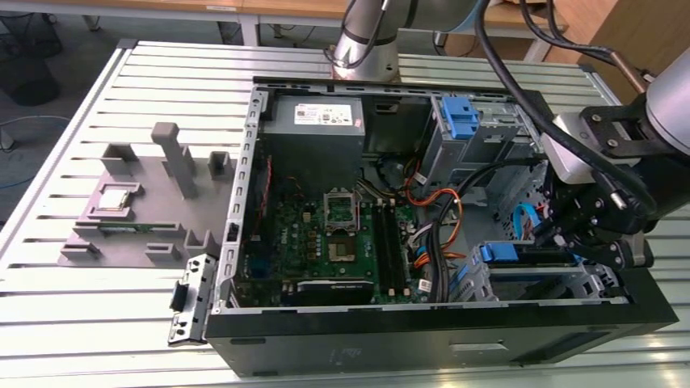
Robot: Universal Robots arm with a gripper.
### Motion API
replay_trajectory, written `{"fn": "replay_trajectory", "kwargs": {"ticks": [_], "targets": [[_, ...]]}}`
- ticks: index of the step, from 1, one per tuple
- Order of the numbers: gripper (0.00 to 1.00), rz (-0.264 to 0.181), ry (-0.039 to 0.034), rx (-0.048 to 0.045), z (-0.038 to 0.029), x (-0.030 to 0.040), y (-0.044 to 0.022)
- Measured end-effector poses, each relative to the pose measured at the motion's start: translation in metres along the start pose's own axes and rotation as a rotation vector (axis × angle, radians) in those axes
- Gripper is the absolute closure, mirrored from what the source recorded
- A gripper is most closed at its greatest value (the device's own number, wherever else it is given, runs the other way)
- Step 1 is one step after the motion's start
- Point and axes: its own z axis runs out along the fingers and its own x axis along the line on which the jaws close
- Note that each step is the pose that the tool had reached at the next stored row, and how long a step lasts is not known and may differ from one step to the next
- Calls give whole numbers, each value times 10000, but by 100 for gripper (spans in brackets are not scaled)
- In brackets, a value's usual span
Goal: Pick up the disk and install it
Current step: 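Insert the first disk wire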
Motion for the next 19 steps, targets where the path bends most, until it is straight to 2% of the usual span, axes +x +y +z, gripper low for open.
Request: {"fn": "replay_trajectory", "kwargs": {"ticks": [4, 19], "targets": [[84, 0, 1, 0, 38, 4, 1], [84, -10, 2, 0, 83, 10, 2]]}}
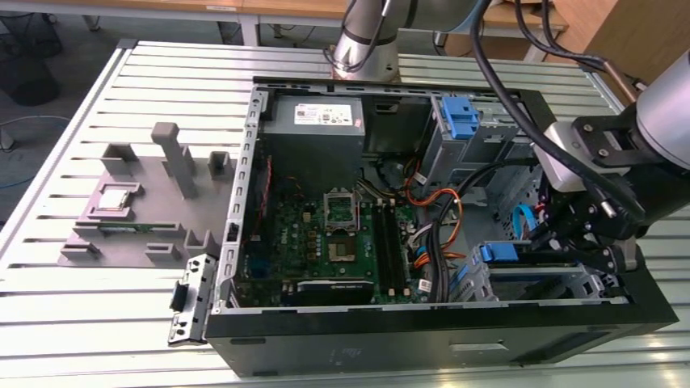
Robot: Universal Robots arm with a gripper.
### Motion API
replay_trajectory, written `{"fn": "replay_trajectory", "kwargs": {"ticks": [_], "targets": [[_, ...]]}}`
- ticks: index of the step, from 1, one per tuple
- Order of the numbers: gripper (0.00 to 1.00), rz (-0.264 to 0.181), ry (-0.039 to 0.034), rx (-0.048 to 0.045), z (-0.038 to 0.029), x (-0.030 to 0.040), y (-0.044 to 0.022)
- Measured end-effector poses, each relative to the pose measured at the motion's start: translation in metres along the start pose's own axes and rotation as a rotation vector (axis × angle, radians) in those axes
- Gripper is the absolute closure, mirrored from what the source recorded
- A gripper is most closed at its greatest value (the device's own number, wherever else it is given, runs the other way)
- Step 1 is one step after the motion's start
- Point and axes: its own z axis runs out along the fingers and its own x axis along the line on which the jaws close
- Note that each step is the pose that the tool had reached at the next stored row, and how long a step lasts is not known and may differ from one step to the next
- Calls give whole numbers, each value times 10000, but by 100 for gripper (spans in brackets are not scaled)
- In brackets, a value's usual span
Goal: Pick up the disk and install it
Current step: 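Insert the first disk wire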
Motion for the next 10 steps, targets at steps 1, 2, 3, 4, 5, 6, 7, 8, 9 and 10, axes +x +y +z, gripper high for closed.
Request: {"fn": "replay_trajectory", "kwargs": {"ticks": [1, 2, 3, 4, 5, 6, 7, 8, 9, 10], "targets": [[84, 0, 0, 0, 2, 0, 0], [84, 0, -1, 0, 5, 1, 0], [84, 0, -3, 0, 10, 1, 0], [84, 0, -4, 0, 17, 2, 0], [84, 0, -3, 0, 22, 2, 1], [84, 0, -1, -1, 24, 3, 0], [84, 0, 1, -1, 24, 3, 1], [84, 0, 2, -1, 25, 3, 1], [84, 0, 0, 0, 27, 3, 1], [84, 0, 0, 0, 30, 3, 0]]}}
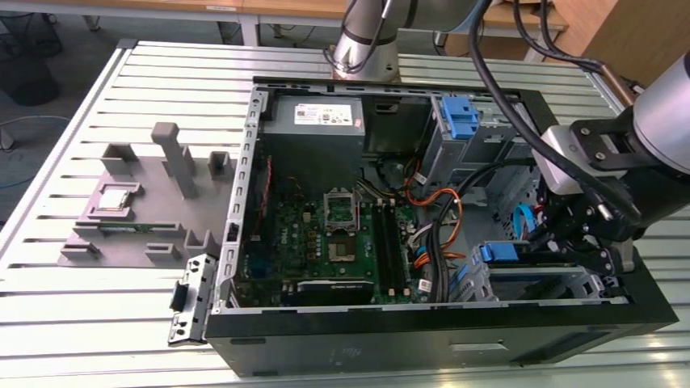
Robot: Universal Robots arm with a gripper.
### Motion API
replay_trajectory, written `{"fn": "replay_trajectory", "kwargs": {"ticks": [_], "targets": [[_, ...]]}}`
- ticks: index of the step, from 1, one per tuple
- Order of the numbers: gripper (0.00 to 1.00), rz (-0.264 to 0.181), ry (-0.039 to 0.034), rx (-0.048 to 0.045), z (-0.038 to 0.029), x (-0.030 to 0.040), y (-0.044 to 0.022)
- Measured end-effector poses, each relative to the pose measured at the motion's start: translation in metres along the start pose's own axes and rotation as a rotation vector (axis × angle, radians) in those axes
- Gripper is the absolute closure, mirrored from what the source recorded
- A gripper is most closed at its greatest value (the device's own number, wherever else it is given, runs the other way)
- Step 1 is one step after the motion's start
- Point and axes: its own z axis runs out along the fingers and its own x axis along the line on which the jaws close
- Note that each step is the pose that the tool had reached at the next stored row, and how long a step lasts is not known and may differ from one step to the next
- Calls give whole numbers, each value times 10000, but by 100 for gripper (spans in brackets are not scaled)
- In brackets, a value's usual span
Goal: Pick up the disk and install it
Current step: 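Insert the first disk wire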
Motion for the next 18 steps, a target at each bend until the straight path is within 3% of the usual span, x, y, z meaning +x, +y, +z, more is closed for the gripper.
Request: {"fn": "replay_trajectory", "kwargs": {"ticks": [18], "targets": [[83, 0, -3, 1, 15, 2, 0]]}}
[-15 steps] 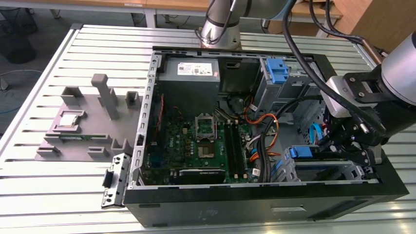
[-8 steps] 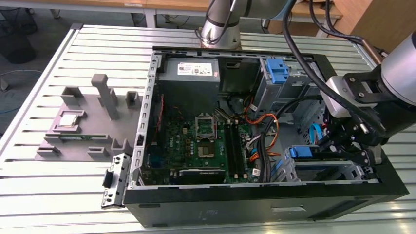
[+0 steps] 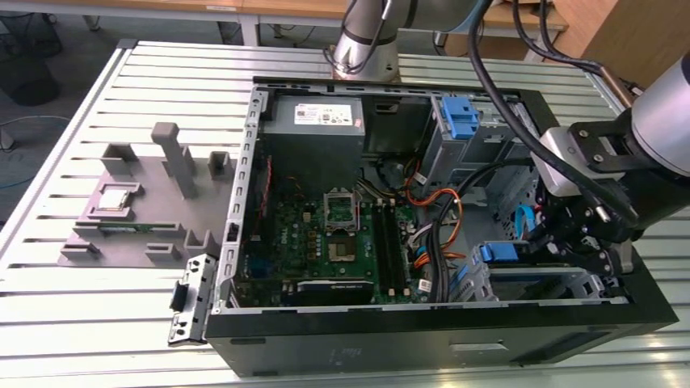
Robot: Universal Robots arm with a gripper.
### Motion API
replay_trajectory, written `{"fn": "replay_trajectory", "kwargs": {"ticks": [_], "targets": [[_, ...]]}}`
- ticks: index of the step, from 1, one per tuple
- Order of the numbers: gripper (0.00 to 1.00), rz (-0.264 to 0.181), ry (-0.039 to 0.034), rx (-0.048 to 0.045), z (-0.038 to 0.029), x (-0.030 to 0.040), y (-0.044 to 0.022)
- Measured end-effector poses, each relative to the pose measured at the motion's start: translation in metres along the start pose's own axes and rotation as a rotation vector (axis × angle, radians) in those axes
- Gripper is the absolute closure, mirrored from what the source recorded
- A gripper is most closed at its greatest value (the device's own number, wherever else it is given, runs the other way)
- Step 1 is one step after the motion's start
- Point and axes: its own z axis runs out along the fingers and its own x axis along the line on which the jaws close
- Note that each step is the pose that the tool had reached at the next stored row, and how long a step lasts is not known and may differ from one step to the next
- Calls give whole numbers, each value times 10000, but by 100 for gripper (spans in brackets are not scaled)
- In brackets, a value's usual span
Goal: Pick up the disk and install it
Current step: 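Insert the first disk wire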
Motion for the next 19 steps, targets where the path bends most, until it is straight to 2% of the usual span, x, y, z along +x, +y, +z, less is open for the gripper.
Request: {"fn": "replay_trajectory", "kwargs": {"ticks": [1, 2, 6, 11, 15, 19], "targets": [[83, 0, 0, 0, 0, 0, 0], [76, 0, 2, 0, 0, 0, 0], [76, 0, 11, -1, -15, -2, 0], [76, 0, 5, -1, -109, -13, -5], [76, -2, 0, -1, -117, -12, -20], [76, 2, -112, 6, -115, -6, -106]]}}
